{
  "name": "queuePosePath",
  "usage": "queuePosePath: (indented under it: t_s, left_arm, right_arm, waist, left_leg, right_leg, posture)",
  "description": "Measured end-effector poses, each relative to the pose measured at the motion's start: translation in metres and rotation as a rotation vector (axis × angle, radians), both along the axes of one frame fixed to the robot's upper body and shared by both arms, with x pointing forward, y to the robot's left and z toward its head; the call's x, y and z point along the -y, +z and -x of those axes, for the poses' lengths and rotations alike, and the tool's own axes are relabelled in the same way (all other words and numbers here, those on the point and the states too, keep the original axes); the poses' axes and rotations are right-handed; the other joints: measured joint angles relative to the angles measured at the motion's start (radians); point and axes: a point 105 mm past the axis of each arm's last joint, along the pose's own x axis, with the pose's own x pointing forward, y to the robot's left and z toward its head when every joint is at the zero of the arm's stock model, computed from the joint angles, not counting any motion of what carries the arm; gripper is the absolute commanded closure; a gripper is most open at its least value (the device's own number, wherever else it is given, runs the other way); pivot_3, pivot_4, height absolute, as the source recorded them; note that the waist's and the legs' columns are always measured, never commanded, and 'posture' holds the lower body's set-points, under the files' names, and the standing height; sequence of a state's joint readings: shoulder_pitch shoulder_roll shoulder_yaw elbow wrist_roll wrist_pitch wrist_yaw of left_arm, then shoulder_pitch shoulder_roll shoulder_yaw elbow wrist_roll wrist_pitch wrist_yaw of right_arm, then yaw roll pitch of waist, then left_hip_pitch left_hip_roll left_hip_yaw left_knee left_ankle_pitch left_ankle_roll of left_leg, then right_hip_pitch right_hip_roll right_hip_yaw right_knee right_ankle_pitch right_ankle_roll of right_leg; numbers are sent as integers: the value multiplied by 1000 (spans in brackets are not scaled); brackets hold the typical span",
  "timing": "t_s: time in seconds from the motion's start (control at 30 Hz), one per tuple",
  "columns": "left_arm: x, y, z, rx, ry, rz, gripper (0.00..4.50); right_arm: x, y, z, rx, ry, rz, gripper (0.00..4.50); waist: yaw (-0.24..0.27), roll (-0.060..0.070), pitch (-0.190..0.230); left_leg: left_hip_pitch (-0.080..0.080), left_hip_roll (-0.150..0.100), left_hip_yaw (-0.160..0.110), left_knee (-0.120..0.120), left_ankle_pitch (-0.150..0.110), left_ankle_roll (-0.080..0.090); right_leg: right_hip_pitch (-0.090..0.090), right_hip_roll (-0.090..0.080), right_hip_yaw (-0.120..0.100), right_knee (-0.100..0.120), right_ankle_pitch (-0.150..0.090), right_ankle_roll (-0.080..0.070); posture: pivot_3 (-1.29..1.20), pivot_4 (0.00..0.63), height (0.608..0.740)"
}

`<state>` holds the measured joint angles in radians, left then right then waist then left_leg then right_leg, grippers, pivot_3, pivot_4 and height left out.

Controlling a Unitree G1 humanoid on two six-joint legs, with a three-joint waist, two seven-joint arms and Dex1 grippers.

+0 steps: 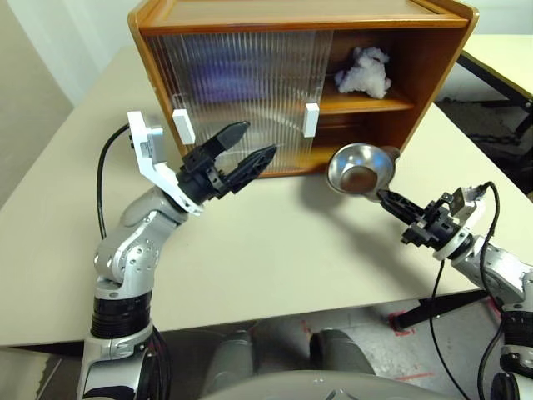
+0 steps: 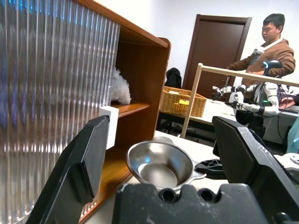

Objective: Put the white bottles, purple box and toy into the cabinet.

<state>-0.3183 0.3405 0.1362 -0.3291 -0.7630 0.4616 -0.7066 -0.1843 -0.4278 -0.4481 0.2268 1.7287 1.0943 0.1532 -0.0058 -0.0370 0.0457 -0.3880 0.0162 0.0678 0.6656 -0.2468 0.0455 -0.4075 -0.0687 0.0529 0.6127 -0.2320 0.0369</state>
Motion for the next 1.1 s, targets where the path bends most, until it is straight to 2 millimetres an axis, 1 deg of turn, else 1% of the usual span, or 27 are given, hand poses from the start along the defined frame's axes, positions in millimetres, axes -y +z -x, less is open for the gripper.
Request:
queuePosePath:
  t_s: [0.27,0.5,0.67,0.83,0.97,1.1]
  left_arm:
    - [-2,1,1,5,11,-13,0]
    - [-5,0,2,3,27,-18,0]
    - [-6,4,4,20,36,-30,0]
    - [-7,5,6,17,34,-23,0]
    - [-10,6,5,13,47,-36,0]
    - [-10,6,6,11,54,-37,0]
  right_arm:
    - [-11,9,-20,23,-24,-12,4470]
    - [-16,4,-40,-4,-56,-6,4470]
    - [-16,4,-53,-1,-76,-8,4470]
    - [-11,5,-69,5,-135,-47,4470]
    - [-5,2,-82,-7,-201,-78,4470]
    - [-3,-5,-90,-23,-244,-106,4470]
  waist:
    - [3,1,0]
    - [15,1,0]
    - [24,1,-1]
    - [25,1,-1]
    - [25,1,-1]
    - [26,1,-1]
  left_leg:
    - [0,0,0,0,0,0]
    - [0,0,0,0,0,0]
    - [0,0,0,0,0,1]
    - [0,0,0,0,0,1]
    - [0,0,0,0,0,1]
    - [0,0,-1,0,0,1]
  right_leg:
    - [0,0,0,0,1,0]
    - [0,0,-1,0,1,0]
    - [0,0,-1,0,2,-1]
    - [0,0,-1,0,2,-1]
    - [0,0,-1,0,2,-2]
    - [0,0,-1,0,3,-3]
  posture:
    - [126,1,740]
    - [141,0,740]
    - [152,4,740]
    - [163,7,740]
    - [171,7,740]
    - [178,7,740]
